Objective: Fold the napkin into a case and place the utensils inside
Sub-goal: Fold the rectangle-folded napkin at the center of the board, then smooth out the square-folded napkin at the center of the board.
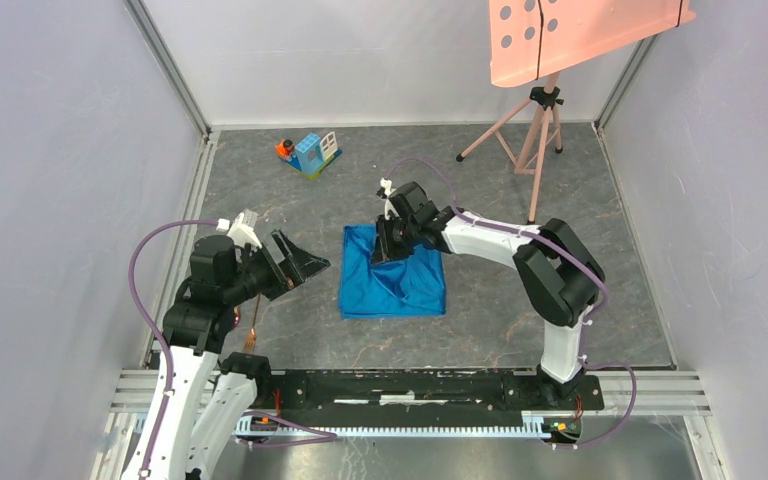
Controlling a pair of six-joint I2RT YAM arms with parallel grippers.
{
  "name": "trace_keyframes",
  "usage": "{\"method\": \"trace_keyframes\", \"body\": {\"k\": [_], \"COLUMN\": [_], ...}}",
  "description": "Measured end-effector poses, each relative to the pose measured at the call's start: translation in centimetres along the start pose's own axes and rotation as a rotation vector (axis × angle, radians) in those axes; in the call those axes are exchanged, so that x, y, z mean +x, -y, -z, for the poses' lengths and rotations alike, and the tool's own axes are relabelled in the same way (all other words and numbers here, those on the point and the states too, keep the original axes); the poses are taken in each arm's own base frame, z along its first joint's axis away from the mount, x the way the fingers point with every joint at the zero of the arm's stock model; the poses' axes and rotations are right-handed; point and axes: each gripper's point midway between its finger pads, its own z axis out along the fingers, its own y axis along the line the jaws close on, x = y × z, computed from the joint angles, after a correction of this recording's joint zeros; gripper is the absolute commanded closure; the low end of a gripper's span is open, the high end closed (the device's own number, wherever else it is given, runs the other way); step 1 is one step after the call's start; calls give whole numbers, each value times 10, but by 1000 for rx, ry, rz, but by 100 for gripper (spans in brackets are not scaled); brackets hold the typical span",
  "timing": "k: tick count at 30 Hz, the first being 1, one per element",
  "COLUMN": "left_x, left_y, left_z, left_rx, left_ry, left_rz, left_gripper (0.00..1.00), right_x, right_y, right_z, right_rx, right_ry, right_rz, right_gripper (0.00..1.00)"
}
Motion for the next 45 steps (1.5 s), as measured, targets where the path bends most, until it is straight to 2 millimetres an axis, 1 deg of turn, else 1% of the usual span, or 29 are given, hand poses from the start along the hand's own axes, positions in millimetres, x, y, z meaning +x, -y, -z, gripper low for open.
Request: {"method": "trace_keyframes", "body": {"k": [2,4,5,6,7,9,11,12,14,16,18,21,24,26,33,39,45], "left_x": [0,0,0,0,0,0,0,0,1,2,2,2,2,3,5,5,5], "left_y": [0,0,0,0,0,0,0,1,2,3,3,5,6,7,7,7,6], "left_z": [0,0,0,0,0,0,0,0,-1,-2,-2,-1,1,2,4,4,4], "left_rx": [0,0,0,0,0,0,3,5,13,20,23,27,31,33,30,28,25], "left_ry": [0,0,0,0,0,0,-1,-2,-8,-15,-17,-14,-10,-7,-9,-10,-11], "left_rz": [0,0,0,-1,0,0,-1,-1,-1,1,6,14,20,25,41,54,63], "left_gripper": [0,0,0,0,0,0,0,0,0,0,0,0,0,0,0,0,0], "right_x": [1,0,-1,-5,-9,-8,-7,-7,-13,-15,-13,-2,10,14,19,26,28], "right_y": [-5,-12,-16,-22,-26,-30,-30,-27,-12,3,16,23,30,35,35,36,30], "right_z": [-8,-12,-12,-9,-4,15,41,57,79,86,80,59,42,34,21,12,9], "right_rx": [-43,-95,-118,-147,-169,-206,-236,-255,-272,-287,-294,-321,-333,-334,-388,-418,-451], "right_ry": [-6,-9,-8,6,23,54,90,123,186,216,206,152,103,86,84,69,69], "right_rz": [-3,9,18,39,63,117,167,194,213,210,200,198,180,168,148,113,103], "right_gripper": [52,40,36,31,28,26,23,22,21,18,17,14,15,17,26,27,33]}}
